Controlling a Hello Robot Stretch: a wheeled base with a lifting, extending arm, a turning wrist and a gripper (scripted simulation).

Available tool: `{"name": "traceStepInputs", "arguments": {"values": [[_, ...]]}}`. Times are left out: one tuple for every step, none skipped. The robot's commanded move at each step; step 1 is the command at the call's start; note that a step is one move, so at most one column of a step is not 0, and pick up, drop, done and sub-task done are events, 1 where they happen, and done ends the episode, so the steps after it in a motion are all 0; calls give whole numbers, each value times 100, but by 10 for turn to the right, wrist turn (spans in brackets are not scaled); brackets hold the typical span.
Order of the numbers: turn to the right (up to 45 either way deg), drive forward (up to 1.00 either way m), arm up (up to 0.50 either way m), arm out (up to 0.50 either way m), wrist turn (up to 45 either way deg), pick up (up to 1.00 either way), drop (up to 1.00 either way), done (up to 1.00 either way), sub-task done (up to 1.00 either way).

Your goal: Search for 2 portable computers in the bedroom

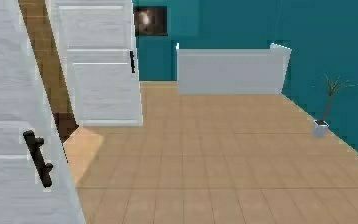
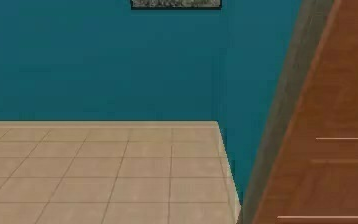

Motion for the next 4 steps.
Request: {"name": "traceStepInputs", "arguments": {"values": [[-450,0,0,0,0,0,0,0,0],[-450,0,0,0,0,0,0,0,0],[-450,0,0,0,0,0,0,0,0],[-420,0,0,0,0,0,0,0,0]]}}
